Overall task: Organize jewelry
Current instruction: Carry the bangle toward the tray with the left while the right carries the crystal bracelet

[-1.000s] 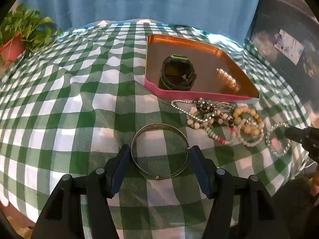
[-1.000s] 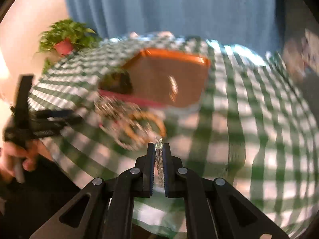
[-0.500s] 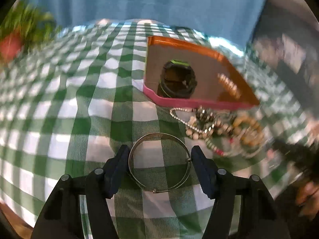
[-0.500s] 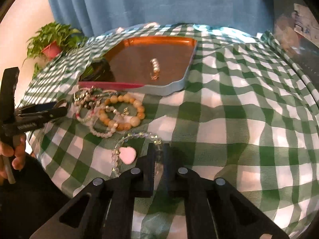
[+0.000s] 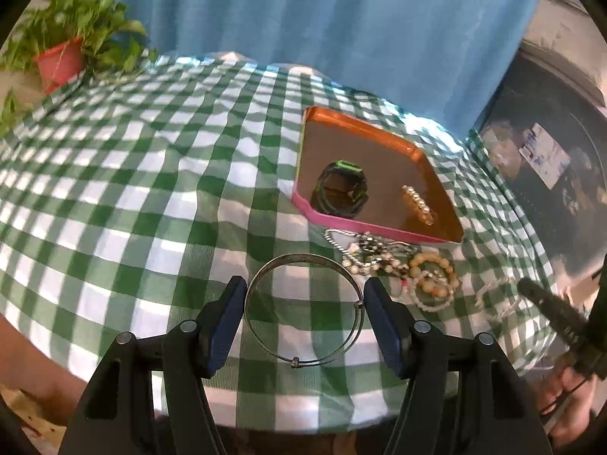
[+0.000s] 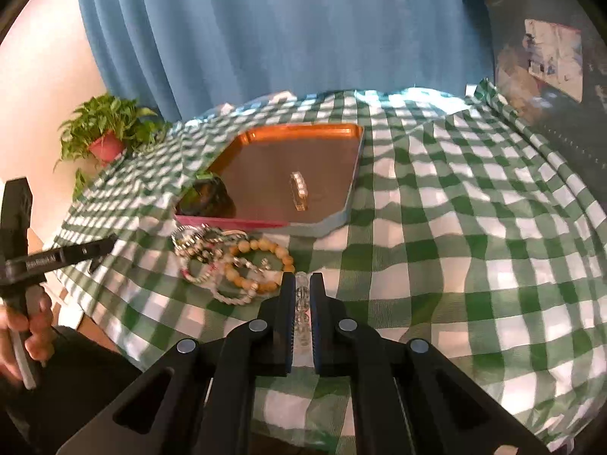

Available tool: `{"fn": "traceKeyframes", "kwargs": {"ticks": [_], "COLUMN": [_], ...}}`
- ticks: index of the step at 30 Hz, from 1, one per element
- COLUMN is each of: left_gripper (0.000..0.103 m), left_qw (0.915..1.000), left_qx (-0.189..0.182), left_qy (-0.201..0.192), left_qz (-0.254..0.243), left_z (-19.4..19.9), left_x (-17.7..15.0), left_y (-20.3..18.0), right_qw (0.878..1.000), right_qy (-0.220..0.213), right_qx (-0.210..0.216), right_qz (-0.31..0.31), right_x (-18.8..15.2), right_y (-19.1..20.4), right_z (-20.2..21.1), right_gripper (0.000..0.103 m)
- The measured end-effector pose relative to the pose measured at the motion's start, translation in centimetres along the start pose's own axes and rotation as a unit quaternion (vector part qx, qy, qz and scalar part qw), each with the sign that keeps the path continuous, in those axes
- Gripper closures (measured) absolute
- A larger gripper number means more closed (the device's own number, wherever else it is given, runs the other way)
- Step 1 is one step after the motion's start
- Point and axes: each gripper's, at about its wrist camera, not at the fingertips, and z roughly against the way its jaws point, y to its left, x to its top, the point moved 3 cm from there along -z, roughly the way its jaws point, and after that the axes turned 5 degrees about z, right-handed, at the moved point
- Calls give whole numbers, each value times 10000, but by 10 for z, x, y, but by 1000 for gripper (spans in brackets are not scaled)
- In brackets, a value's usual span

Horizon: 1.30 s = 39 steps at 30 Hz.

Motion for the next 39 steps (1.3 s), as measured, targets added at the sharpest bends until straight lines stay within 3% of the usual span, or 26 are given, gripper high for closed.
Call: {"fn": "traceKeyframes", "kwargs": {"ticks": [13,18,22,25,33,39], "left_gripper": [39,39,39,39,39,39], "left_qw": [9950,9916,9864,9828,9789,9827], "left_qx": [217,2,-545,-574,-435,-939], "left_qy": [-497,-726,-978,-1224,-1592,-1432], "left_qz": [-841,-1071,-1202,-1260,-1208,-702], "left_z": [58,75,91,97,72,34], "left_x": [28,40,51,62,85,107], "left_y": [-69,-93,-109,-116,-118,-109], "right_qw": [9977,9967,9966,9968,9960,9956], "right_qy": [-563,-675,-748,-732,-784,-850], "right_qx": [-9,-4,7,28,33,72], "right_qz": [364,449,353,320,418,396], "right_x": [40,54,65,72,91,109], "right_y": [27,36,37,40,41,37], "right_z": [64,75,78,75,55,33], "right_gripper": [97,97,97,97,97,97]}}
